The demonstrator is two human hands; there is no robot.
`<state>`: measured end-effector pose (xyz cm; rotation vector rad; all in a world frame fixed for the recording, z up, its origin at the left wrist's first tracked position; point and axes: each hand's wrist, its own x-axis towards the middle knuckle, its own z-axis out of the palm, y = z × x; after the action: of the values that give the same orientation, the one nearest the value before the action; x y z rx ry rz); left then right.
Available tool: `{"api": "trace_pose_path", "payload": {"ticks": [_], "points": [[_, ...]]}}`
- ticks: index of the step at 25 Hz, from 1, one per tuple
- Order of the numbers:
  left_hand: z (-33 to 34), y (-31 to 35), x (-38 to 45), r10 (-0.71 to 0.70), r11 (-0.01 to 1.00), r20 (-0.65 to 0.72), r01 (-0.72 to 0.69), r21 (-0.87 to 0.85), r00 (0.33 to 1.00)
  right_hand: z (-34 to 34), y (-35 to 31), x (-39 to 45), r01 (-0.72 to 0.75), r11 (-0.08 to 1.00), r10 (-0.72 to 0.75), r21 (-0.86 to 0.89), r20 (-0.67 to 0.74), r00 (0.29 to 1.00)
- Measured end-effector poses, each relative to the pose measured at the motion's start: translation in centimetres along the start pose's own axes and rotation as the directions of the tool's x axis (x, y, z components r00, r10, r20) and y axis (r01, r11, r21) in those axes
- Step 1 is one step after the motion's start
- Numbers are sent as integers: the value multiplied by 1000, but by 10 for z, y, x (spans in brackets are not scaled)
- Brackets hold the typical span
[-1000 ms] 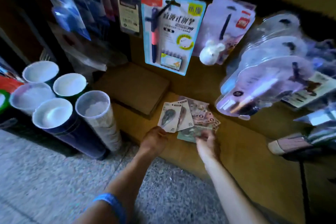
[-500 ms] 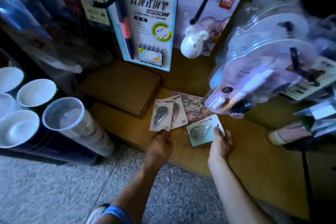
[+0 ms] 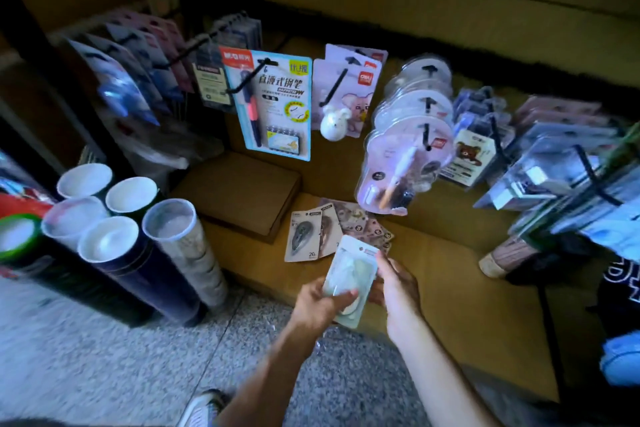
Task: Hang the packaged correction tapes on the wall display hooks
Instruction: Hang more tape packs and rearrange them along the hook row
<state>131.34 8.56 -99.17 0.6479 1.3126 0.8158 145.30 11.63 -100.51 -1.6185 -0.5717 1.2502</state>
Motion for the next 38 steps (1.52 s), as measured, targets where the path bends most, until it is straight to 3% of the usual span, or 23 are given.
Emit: {"api": "trace_pose_path", "payload": {"ticks": [4,8,11,14,17,21,29,32,38], "points": [[-43,-22,15,-89,991,-394,41,-129,915,6,17,22,-138,988,137,-64,-26,990],[-83,-37,36,-106,989,-502,41,-140,858,41,28,62,-190,972,188,-140,-27,982],[-96,-43,47,-79,989,-499,4,-150,863,74,26,87,-189,959,216,-211,115,969],[-94,-43,54,-77,990,-502,5,-143,861,85,22,95,-250,957,273,-146,171,947],[-86,-32,46,-85,993,-490,32,-115,868,70,18,77,-166,985,170,-51,87,982],[-65,0,18,-9,992,-405,-42,-118,914,24,0,22,-31,981,45,191,-69,997],[-40,87,-80,157,940,-342,-246,-236,927,-18,-15,-146,-59,925,-14,376,189,982],[-44,91,-118,161,912,-353,-276,-305,922,-26,-20,-182,14,934,-117,356,271,955],[-30,118,-171,457,830,-342,-532,-168,821,-22,-86,-209,146,924,-285,354,383,879]]}}
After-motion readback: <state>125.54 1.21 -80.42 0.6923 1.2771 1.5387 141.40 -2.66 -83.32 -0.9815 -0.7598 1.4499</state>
